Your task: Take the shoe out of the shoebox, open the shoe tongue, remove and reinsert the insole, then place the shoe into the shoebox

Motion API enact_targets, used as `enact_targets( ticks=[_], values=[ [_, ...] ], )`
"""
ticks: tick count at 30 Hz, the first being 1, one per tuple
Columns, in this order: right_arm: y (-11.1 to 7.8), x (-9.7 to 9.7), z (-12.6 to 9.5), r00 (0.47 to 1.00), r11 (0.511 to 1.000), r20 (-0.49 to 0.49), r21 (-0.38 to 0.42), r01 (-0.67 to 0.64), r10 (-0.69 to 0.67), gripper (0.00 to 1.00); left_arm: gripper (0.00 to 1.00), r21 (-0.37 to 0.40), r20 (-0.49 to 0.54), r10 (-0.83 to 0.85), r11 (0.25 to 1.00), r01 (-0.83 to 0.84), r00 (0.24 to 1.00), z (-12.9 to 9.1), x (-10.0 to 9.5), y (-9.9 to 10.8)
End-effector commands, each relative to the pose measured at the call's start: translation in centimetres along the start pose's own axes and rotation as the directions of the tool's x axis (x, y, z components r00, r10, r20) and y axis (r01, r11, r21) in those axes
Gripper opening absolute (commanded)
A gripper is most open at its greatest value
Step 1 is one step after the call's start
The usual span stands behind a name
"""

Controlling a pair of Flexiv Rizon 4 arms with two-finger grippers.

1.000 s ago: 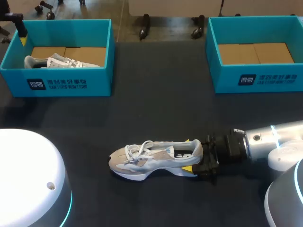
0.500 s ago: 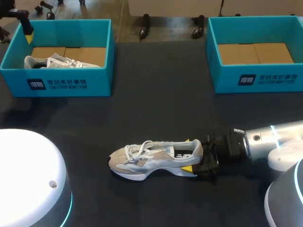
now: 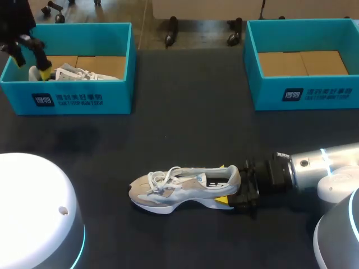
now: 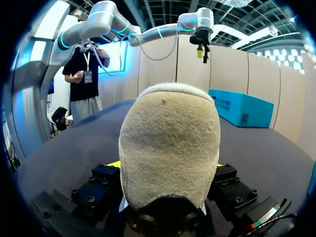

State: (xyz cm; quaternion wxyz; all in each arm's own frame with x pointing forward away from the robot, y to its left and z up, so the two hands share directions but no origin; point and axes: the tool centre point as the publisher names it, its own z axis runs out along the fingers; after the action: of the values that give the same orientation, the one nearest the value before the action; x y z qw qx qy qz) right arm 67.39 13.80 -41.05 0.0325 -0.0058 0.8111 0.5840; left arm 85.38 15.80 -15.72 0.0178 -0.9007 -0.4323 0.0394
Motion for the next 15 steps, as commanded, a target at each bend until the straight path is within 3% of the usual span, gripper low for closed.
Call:
enact_targets(
  ticks=[1, 4, 5, 15],
  values=[
    [-0.3, -0.1, 0.3, 1.000, 1.000, -0.002, 0.004, -0.001, 0.001, 0.00, 1.00, -0.026, 0.054, 0.670, 0.742, -0.670, 0.740, 0.1, -1.9, -1.8],
    [-0.3, -0.1, 0.3, 1.000, 1.000, -0.002, 0.004, -0.001, 0.001, 0.00, 1.00, -0.028, 0.111, 0.792, 0.606, -0.795, 0.600, 0.2, -3.4, -2.2],
    [-0.3, -0.1, 0.3, 1.000, 1.000, -0.002, 0.004, -0.001, 0.001, 0.00, 1.00, -0.027, 0.139, 0.788, 0.608, -0.793, 0.599, 0.2, -4.1, -2.0],
    [-0.3, -0.1, 0.3, 1.000, 1.000, -0.002, 0.004, -0.001, 0.001, 0.00, 1.00, -0.027, 0.139, 0.788, 0.608, -0.793, 0.599, 0.2, -4.1, -2.0]
  ],
)
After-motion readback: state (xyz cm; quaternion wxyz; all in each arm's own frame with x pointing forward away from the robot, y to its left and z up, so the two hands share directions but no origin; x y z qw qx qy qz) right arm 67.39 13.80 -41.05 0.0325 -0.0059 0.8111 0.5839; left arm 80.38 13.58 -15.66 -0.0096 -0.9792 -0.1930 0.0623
